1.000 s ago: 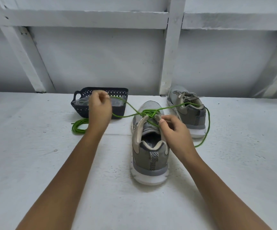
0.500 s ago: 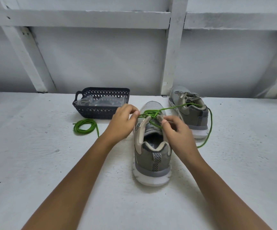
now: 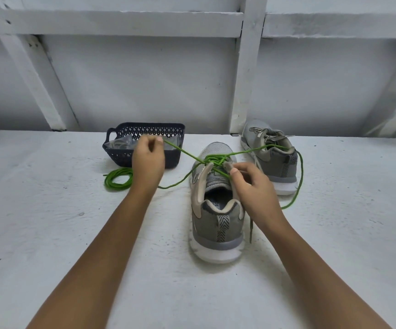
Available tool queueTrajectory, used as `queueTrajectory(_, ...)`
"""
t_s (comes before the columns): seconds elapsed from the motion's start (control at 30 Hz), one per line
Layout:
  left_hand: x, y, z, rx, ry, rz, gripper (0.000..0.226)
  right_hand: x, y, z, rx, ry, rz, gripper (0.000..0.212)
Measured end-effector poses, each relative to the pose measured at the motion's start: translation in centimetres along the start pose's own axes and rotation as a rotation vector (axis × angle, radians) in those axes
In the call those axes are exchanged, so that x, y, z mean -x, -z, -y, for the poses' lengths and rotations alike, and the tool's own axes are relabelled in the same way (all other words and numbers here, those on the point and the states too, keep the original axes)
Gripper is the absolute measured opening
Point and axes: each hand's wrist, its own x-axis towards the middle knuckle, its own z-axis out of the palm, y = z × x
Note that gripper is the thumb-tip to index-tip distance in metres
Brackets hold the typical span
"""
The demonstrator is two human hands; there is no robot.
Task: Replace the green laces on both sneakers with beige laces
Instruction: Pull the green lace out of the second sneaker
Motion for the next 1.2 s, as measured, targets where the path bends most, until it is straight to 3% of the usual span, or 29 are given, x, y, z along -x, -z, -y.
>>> queueTrajectory(0.17,0.7,-1.1,1.2,-0.298,-0.34,0.261,0.032,0.0,0.0,0.0,0.001,-0.004,0.001,0.011)
queueTrajectory(0.3,1.6,-2.1,1.8,-0.332,-0.258,0.519,0.012,0.1,0.1,0.1,-0.007,-0.002,0.006,0.009)
queueTrajectory(0.4,1.6,-2.1,0.7,-0.17,-0.143,0.42,0.007,0.1,0.1,0.0,-0.015,-0.003,0.005,0.009)
queueTrajectory(0.5,0.6,-1.3,-0.1,0.071,0.049,0.145,0.016,0.1,0.2,0.0,-0.01,0.005,0.016,0.01)
queueTrajectory(0.6,0.0,-0.4,0.2,0.09,0.095,-0.029,0.015,0.0,0.1,-0.1,-0.012,0.009,0.012,0.007)
queueTrajectory(0.63,0.3,-0.3,0.1,0.045,0.059,-0.026,0.011,0.0,0.1,-0.1,-0.016,0.008,0.011,0.007)
queueTrajectory(0.73,1.2,-0.9,0.2,-0.176,-0.166,0.109,0.037,0.0,0.0,-0.1,-0.021,0.006,0.013,0.006)
queueTrajectory(0.8,1.6,-1.5,0.2,-0.298,-0.278,0.27,0.027,0.0,0.0,-0.1,-0.019,0.01,0.011,0.006)
queueTrajectory(0.87,2.0,-2.1,0.5,-0.313,-0.241,0.436,0.009,0.0,0.1,-0.1,-0.016,0.012,0.007,0.007)
queueTrajectory(0.93,2.2,-2.3,0.8,-0.247,-0.147,0.496,0.005,0.0,0.1,0.0,-0.015,0.01,0.007,0.009)
queueTrajectory(1.2,0.9,-1.7,0.1,-0.085,0.053,0.117,0.013,0.0,0.2,0.0,0.012,0.003,0.02,0.014)
